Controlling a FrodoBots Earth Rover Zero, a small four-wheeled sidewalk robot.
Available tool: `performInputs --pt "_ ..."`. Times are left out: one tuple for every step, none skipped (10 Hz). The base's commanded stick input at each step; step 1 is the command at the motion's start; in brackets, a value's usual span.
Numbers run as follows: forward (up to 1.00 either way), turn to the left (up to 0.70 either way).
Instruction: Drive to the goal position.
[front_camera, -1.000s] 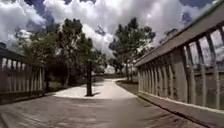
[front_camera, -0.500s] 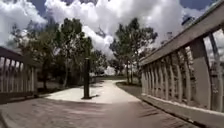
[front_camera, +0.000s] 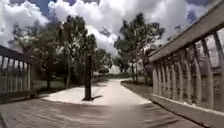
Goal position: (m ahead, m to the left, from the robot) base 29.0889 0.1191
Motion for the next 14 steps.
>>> performInputs --pt "0.7 0.0" --pt "0.7 0.0" --pt "0.7 0.0" --pt "0.7 0.0" --pt "0.7 0.0" --pt "0.7 0.0" --pt "0.7 0.0" --pt "0.7 0.0" --pt "0.7 0.08" --pt "0.7 0.35" --pt "0.7 0.28" --pt "0.7 0.08" --pt "0.7 0.0" --pt "0.7 0.0"
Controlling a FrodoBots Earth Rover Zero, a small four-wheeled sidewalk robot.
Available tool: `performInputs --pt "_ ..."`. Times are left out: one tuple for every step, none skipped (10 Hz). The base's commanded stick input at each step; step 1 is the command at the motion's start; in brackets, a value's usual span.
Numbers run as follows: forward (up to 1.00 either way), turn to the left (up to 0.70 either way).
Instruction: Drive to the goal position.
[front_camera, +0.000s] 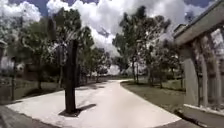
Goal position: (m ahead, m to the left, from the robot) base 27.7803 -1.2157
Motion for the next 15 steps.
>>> performInputs --pt "0.7 0.0" --pt "0.7 0.0" --pt "0.7 0.0" --pt "0.7 0.0" --pt "0.7 0.0" --pt "0.7 0.0" --pt "0.7 0.0" --pt "0.7 0.0" --pt "0.7 0.0" --pt "0.7 0.0" --pt "0.7 0.0" --pt "0.7 0.0" --pt "0.7 0.0" --pt "0.7 0.0" --pt "0.7 0.0"
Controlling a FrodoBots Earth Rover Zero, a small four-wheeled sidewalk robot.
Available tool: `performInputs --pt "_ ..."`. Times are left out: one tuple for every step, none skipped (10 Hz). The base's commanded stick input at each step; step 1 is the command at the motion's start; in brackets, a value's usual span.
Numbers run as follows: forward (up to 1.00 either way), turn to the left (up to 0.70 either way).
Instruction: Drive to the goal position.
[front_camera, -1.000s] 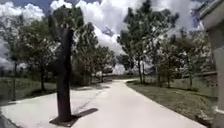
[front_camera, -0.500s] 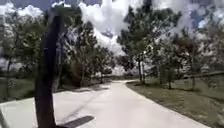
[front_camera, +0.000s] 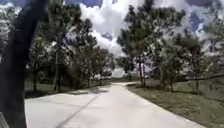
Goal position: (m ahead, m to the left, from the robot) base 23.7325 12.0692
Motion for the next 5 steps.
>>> performInputs --pt "0.7 0.0" --pt "0.7 0.0" --pt "0.7 0.0" --pt "0.7 0.0" --pt "0.7 0.21"
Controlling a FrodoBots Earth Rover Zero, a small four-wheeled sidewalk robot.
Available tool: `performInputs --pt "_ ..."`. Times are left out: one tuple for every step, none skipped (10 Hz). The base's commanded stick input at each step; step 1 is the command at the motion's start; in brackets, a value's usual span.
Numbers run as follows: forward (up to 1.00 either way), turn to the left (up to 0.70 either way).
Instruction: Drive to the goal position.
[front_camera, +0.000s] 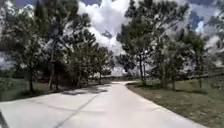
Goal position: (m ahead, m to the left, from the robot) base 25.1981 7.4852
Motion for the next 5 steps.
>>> performInputs --pt "0.7 0.35" --pt "0.7 0.35" --pt "0.7 0.35" --pt "0.7 0.35" --pt "0.7 0.35"
